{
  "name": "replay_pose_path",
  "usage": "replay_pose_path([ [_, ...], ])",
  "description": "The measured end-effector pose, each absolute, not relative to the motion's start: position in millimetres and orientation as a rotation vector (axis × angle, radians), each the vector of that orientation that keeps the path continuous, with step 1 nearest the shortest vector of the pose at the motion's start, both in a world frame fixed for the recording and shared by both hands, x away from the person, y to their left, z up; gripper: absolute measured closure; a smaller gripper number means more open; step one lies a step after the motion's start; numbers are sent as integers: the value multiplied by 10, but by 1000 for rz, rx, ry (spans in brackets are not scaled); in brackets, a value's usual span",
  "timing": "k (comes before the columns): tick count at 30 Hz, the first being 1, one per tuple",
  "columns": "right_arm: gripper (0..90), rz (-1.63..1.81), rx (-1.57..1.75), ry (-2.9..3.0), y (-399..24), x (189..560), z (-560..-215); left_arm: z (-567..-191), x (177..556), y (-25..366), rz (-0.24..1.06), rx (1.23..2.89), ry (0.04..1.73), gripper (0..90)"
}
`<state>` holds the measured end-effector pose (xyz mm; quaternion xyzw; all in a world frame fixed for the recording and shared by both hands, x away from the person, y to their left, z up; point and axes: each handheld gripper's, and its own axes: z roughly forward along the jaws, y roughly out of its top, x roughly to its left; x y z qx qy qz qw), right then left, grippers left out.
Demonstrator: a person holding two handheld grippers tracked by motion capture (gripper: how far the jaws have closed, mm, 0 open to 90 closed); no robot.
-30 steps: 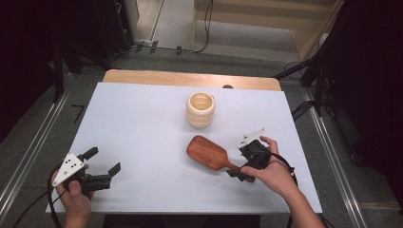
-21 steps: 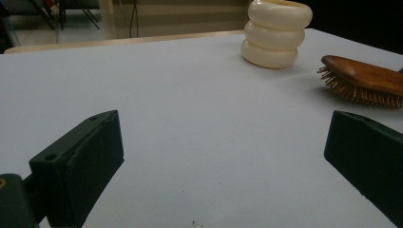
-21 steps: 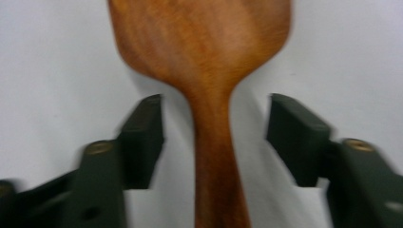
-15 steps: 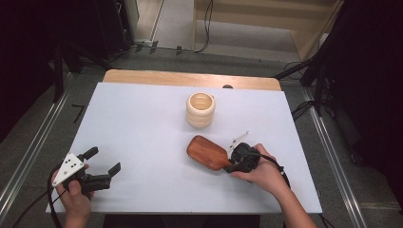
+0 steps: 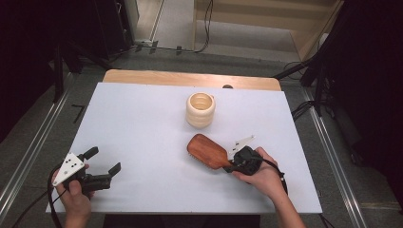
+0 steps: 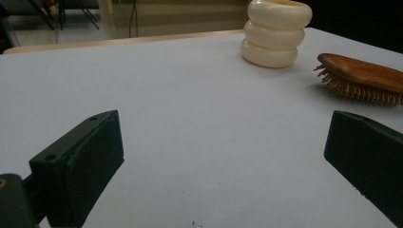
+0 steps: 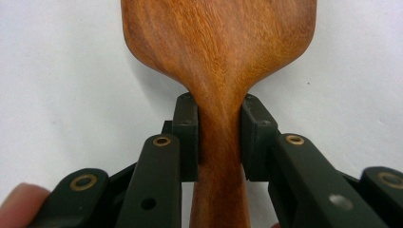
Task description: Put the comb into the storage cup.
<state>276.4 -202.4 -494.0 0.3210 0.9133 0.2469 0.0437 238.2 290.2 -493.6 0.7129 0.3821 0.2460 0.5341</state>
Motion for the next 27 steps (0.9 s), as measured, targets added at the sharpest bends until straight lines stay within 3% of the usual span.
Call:
replay_pose_path([
  [27,700,1077,1008,2522,-2080,2605,-4875,-4894,2385,2881,599,1720,913,0],
])
